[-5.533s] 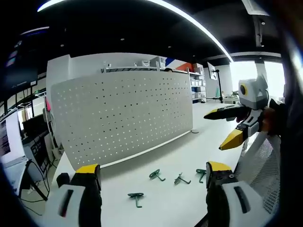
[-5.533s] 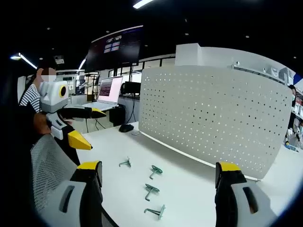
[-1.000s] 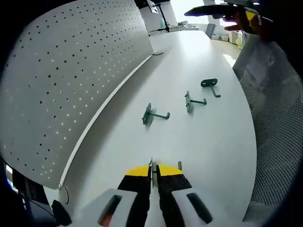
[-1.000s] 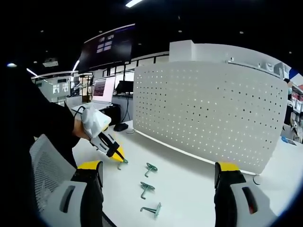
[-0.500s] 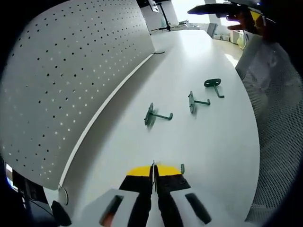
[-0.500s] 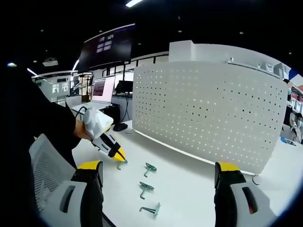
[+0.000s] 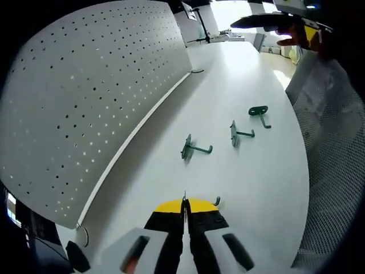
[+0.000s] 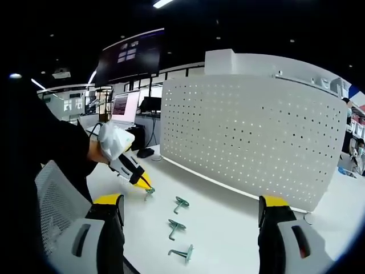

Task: Insert the hook assembly into the mounting plate slot until the hook locks in place.

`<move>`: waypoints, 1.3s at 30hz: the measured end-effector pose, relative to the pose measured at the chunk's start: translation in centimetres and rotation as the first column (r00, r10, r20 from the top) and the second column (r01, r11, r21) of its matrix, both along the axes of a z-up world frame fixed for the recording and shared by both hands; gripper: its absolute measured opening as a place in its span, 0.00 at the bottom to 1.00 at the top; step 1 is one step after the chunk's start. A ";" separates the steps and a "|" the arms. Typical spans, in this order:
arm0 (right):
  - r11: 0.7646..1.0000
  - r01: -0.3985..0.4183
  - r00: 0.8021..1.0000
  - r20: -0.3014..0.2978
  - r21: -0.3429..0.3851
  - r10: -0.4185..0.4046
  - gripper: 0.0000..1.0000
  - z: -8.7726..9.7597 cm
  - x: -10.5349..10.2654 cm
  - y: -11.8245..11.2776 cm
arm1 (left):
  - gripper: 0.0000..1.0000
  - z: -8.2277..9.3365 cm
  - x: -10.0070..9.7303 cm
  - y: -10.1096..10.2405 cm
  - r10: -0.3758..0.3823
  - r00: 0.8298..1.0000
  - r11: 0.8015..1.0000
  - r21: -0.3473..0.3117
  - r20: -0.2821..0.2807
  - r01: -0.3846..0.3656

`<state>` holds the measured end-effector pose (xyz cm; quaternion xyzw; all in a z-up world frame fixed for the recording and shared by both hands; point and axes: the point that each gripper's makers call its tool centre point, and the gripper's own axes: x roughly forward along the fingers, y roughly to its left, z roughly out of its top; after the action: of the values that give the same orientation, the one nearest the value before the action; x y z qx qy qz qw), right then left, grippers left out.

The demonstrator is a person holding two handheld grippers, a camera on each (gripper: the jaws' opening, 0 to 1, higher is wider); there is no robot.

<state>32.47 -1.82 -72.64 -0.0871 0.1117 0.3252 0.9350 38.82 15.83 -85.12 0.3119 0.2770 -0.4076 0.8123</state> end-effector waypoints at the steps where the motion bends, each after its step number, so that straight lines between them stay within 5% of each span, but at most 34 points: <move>1: 1.000 -0.002 1.000 0.000 -0.001 0.002 0.95 0.0 0.0 0.1 | 0.01 0.3 0.0 -0.1 0.007 1.000 1.000 -0.017 0.003 -0.007; 7: 1.000 -0.012 1.000 0.004 -0.007 0.012 0.95 0.0 -0.1 0.3 | 0.01 2.5 0.0 -0.5 0.043 0.999 0.995 -0.094 0.025 -0.040; 20: 0.999 -0.036 0.999 0.021 -0.007 0.036 0.93 0.4 -0.4 0.8 | 0.01 7.3 -0.7 -1.4 0.138 0.990 0.947 -0.294 0.019 -0.126; 23: 0.999 -0.040 0.999 0.031 -0.001 0.040 0.91 0.7 -0.4 0.9 | 0.01 8.4 -0.9 -1.6 0.159 0.987 0.929 -0.341 0.009 -0.146; 30: 0.996 -0.075 0.995 0.063 -0.047 0.078 0.81 0.9 -0.8 1.8 | 0.01 11.1 -1.7 -1.8 0.233 0.971 0.850 -0.475 -0.052 -0.230; 35: 0.984 -0.109 0.984 0.126 -0.138 0.126 0.70 1.2 -1.4 2.9 | 0.01 12.0 -2.6 -1.9 0.265 0.961 0.816 -0.511 -0.084 -0.270; 39: 0.983 -0.139 0.980 0.127 -0.124 0.154 0.61 1.6 -1.9 3.8 | 0.01 12.8 -3.4 -2.2 0.282 0.955 0.796 -0.532 -0.095 -0.288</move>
<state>30.57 2.03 -71.05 -0.1707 0.0596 0.3796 0.9073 35.43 13.59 -72.30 0.0231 0.1993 -0.3438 0.9173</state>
